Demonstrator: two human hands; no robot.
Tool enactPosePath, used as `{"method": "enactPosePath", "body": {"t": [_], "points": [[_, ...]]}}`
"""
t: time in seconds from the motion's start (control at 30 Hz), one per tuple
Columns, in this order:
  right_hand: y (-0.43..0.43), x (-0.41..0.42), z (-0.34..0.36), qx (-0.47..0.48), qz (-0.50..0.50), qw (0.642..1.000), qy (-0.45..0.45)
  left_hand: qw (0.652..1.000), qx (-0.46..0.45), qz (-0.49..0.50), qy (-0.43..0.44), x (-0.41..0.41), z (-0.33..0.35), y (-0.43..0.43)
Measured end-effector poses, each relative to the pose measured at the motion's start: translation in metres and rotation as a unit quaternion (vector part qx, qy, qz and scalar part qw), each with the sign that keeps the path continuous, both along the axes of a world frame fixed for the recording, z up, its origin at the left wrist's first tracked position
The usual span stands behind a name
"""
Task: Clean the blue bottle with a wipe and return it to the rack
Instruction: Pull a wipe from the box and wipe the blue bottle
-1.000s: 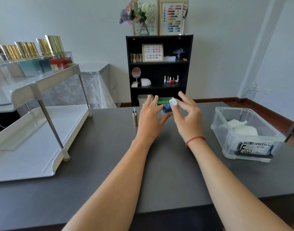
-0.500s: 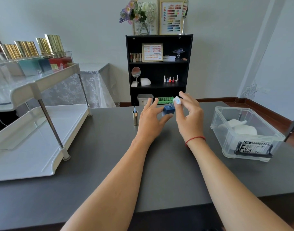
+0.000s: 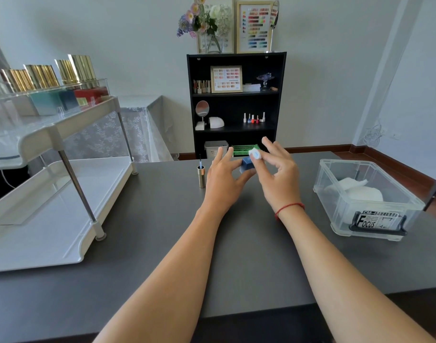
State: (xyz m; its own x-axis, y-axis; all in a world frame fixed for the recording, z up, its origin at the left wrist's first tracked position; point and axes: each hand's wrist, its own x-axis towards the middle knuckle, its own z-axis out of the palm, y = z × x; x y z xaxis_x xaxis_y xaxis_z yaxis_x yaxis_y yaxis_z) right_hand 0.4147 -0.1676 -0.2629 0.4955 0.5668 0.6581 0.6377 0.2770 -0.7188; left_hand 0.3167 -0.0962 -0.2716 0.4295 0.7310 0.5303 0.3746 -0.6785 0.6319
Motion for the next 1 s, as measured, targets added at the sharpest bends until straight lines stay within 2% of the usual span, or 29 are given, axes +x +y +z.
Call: {"method": "enactPosePath", "body": {"t": [0.1,0.27,0.47,0.63,0.87,1.0], "points": [[-0.0027,-0.0006,0.0024,-0.017,0.019,0.997,0.072,1.0,0.005,0.002,0.01,0.0011,0.0003,-0.0006],[-0.003,-0.0043,0.0033,-0.072,0.064,0.988,0.119,1.0,0.021,-0.008,0.012,0.0006,-0.0007,-0.0003],[-0.0037,-0.0033,0.0017,-0.104,0.064,0.988,0.091,0.999,0.039,-0.008,0.02,-0.0002,-0.0004,-0.0014],[-0.0042,0.0024,0.0036,-0.087,0.062,0.987,0.118,0.996,0.073,0.011,0.048,0.0004,-0.0006,-0.0017],[-0.0031,-0.0013,0.0039,-0.049,0.021,0.997,0.058,0.996,0.073,0.023,0.051,0.0011,-0.0006,-0.0012],[-0.0023,0.0011,0.0015,-0.039,0.019,0.997,0.063,0.995,0.073,0.025,0.056,0.0015,-0.0016,-0.0013]]}}
